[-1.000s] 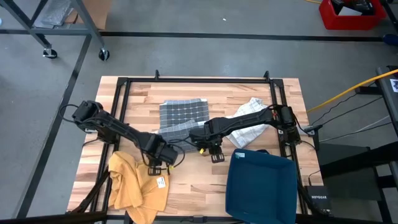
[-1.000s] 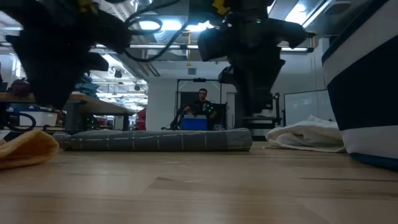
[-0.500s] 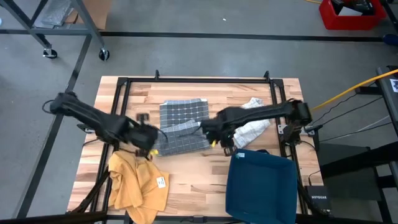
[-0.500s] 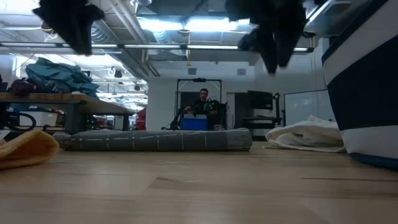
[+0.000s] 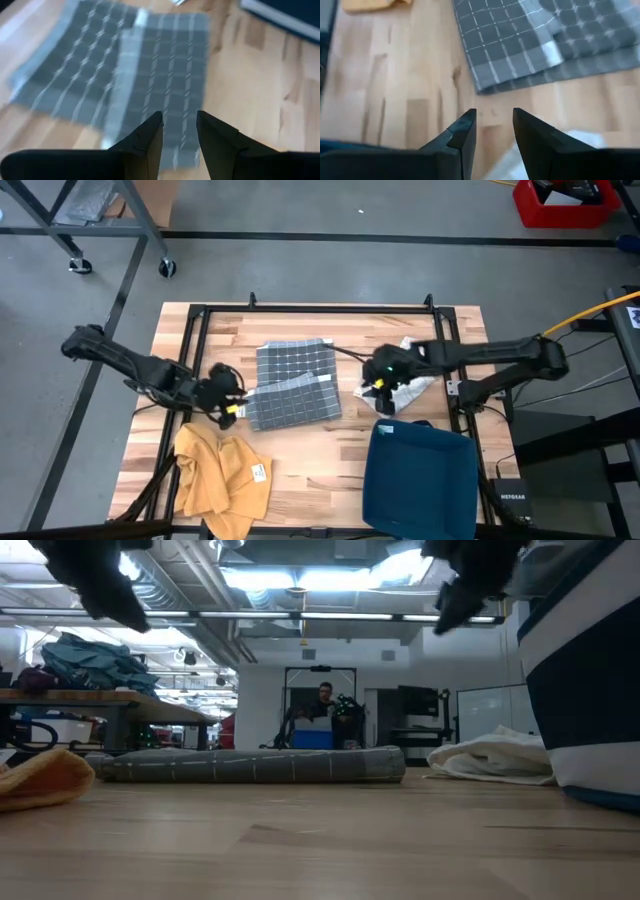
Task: Fold towel
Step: Fold the gray kitchen towel
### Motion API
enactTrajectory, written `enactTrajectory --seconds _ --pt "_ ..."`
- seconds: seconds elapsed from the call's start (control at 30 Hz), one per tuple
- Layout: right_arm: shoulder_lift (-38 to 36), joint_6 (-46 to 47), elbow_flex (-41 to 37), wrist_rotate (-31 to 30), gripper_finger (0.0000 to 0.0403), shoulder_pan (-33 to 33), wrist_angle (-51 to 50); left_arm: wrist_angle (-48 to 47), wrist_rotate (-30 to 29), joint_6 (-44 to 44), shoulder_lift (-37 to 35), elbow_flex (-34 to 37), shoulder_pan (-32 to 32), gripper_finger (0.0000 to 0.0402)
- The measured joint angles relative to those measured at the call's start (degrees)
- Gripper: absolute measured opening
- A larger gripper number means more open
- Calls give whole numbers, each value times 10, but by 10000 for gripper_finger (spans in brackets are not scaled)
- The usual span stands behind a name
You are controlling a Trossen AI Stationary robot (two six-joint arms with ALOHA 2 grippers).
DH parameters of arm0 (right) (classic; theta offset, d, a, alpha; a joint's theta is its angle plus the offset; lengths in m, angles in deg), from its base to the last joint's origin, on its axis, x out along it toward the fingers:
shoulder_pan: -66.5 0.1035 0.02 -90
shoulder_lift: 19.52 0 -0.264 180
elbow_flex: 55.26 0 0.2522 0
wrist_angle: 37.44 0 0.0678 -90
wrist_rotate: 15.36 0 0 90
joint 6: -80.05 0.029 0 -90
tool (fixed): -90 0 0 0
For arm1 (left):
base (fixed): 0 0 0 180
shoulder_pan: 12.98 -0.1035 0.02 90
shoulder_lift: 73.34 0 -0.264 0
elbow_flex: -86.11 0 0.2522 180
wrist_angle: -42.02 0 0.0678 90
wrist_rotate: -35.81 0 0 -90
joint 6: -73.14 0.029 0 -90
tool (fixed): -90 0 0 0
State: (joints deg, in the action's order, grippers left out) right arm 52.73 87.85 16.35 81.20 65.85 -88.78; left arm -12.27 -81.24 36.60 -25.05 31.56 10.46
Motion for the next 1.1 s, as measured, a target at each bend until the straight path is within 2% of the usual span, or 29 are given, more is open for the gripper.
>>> enactTrajectory --seconds 0.17,0.3,0.6,0.93,1.1 --pt "-9 123 -120 28 131 13 150 155 0 80 56 44 6 111" --pt "31 146 -136 15 131 46 189 195 0 127 126 46 6 111" --pt "121 55 -133 -40 131 126 330 226 51 164 233 44 10 111" --pt "130 -37 -135 -110 131 129 381 228 59 111 240 43 8 111" --pt "131 -70 -126 -114 131 130 367 228 59 86 240 43 8 111"
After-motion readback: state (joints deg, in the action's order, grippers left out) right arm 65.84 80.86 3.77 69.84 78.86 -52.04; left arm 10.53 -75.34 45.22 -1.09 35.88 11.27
